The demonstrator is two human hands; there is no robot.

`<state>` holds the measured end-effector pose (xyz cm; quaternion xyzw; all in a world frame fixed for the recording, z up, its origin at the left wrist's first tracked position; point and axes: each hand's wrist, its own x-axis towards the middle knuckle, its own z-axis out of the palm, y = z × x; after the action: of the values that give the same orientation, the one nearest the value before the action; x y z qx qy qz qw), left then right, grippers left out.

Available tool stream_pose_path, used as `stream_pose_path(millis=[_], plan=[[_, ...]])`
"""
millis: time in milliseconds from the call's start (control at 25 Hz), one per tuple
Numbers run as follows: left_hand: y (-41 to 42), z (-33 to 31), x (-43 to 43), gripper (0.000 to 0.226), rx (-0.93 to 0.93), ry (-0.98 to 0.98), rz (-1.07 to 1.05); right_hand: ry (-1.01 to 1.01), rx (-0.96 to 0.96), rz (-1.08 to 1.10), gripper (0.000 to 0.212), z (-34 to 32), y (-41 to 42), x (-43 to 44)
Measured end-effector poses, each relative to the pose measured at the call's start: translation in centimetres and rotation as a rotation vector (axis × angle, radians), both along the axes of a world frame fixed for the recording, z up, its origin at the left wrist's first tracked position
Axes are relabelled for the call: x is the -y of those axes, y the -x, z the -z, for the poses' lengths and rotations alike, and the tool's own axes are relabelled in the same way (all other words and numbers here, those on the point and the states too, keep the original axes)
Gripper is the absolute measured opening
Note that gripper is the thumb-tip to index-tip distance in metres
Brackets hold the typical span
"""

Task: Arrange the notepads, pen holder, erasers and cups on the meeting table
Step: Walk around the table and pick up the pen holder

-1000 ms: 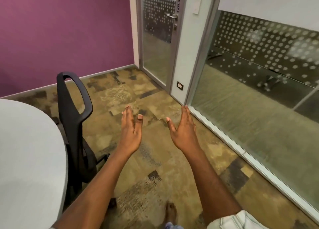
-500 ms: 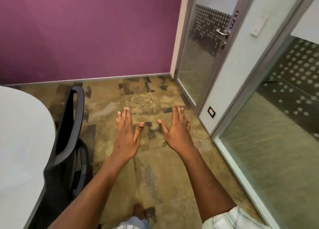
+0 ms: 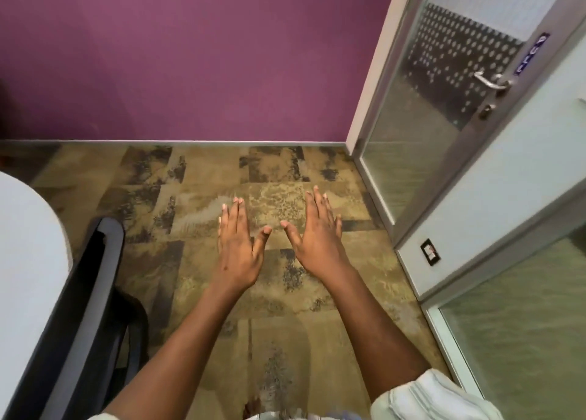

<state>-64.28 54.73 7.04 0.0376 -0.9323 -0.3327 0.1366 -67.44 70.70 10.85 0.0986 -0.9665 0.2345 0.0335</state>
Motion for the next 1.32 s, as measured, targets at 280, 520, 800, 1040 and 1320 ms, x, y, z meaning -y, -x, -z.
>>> stream_pose_path(millis=[280,520,800,1040,1320], plan=[[11.4,-0.3,4.0,0.097,0.005,0.062,-0.204,0.075,0.069,-0.154,0.079,1.9,15.5,4.5],[21.6,-0.8,7.0,0.099,0.012,0.107,-0.421,0.086,0.041,-0.428,0.078,1.1,29.3,10.6],[27.2,-1.3,13.2,0.094,0.0,0.053,-0.74,0.066,0.068,-0.715,0.077,0.9,37.5,19.8],[33.4,0.5,22.2,0.094,-0.035,-0.031,-0.867,0.016,0.063,-0.845,0.077,2.9,43.9,30.3],[38.9,-0.5,36.5,0.09,-0.064,-0.093,-0.94,0.037,0.069,-0.886,0.078,2.2,49.6,46.1]])
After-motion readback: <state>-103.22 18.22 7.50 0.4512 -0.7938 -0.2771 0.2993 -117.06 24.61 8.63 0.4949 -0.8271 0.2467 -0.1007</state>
